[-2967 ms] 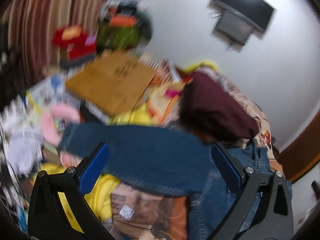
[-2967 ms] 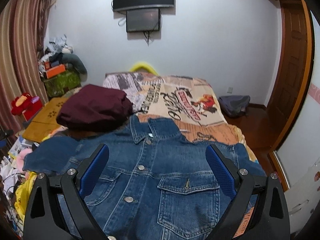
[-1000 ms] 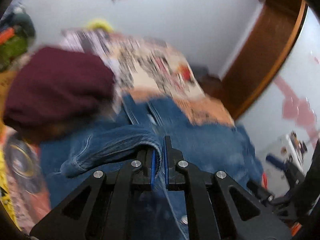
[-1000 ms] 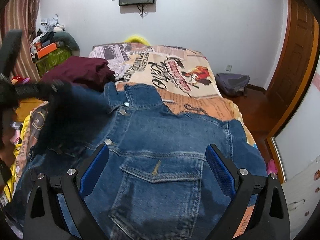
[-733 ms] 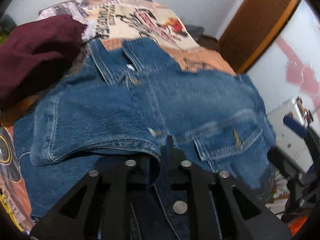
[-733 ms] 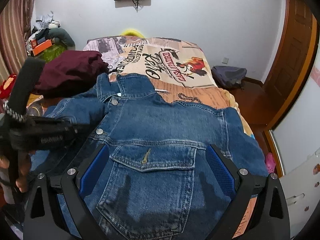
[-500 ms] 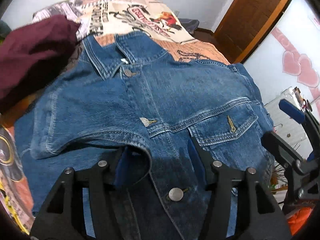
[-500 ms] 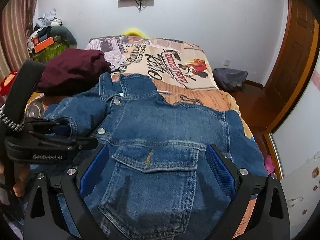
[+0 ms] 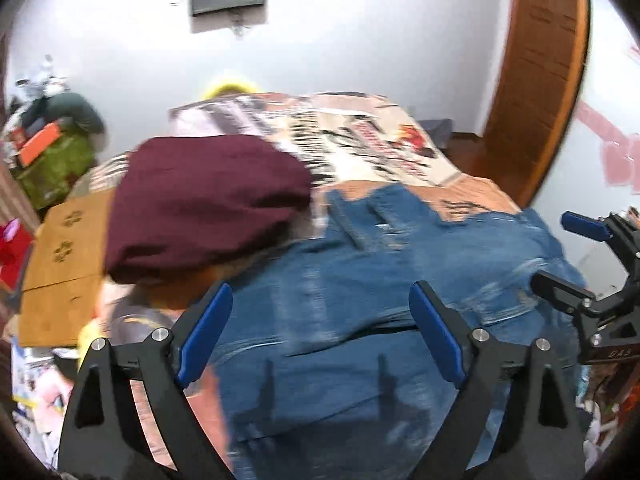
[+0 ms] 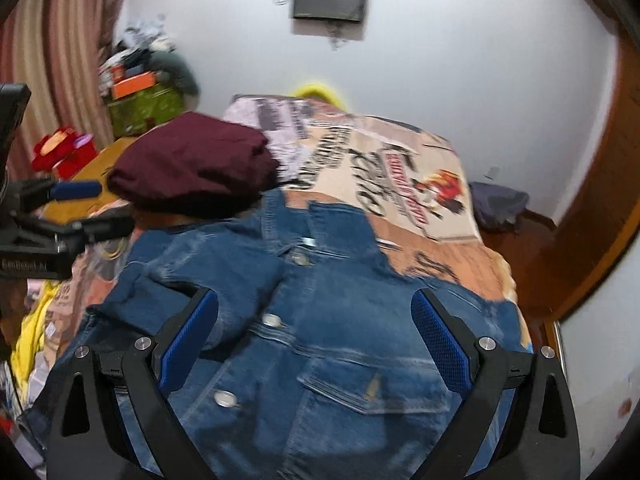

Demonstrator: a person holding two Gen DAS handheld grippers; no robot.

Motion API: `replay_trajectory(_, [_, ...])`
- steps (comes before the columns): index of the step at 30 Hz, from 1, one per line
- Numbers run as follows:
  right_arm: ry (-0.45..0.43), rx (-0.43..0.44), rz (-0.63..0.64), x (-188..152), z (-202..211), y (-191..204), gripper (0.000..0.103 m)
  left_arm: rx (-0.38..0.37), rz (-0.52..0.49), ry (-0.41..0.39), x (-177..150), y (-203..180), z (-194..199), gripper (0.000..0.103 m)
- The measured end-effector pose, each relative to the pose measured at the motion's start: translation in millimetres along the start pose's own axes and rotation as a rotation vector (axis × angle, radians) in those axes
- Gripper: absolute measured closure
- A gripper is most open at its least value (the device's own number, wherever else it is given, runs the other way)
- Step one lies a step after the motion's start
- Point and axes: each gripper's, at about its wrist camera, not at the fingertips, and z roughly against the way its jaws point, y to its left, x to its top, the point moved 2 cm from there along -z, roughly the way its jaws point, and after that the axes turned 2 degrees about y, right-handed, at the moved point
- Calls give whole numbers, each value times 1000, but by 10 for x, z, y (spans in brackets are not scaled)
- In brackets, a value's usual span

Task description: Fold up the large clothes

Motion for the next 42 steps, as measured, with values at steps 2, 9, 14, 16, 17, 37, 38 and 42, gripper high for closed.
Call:
replay_trajectory(2, [5, 18, 37, 50, -45, 119, 7, 40, 19, -3, -65, 192, 40, 13])
replay_trajectory(9, [80, 127, 138, 221, -469, 591, 7, 89, 146, 42, -393, 808, 37, 13])
replay_trajectory(14, [218, 197, 187, 224, -876, 929, 8, 89, 203, 71, -608, 1041, -44, 13])
replay_trajectory(16, [255, 191, 225, 214, -1020, 1067, 9, 91, 208, 81, -669, 1081, -72, 13])
replay_trajectory(17, [272, 187, 244, 203, -1093, 1121, 10, 92, 209, 86, -701, 1103, -93, 13])
replay_trajectory(37, [318, 252, 332, 19, -1197, 1252, 88, 100, 206, 152, -903, 1085, -328, 13])
replay_trajectory(38, [295, 251, 317, 46, -1118, 1212, 89, 104, 200, 146, -885, 1064, -308, 13])
replay_trajectory(42, [221, 249, 235, 274, -949, 940, 90, 117, 170, 127, -802, 961, -249, 13])
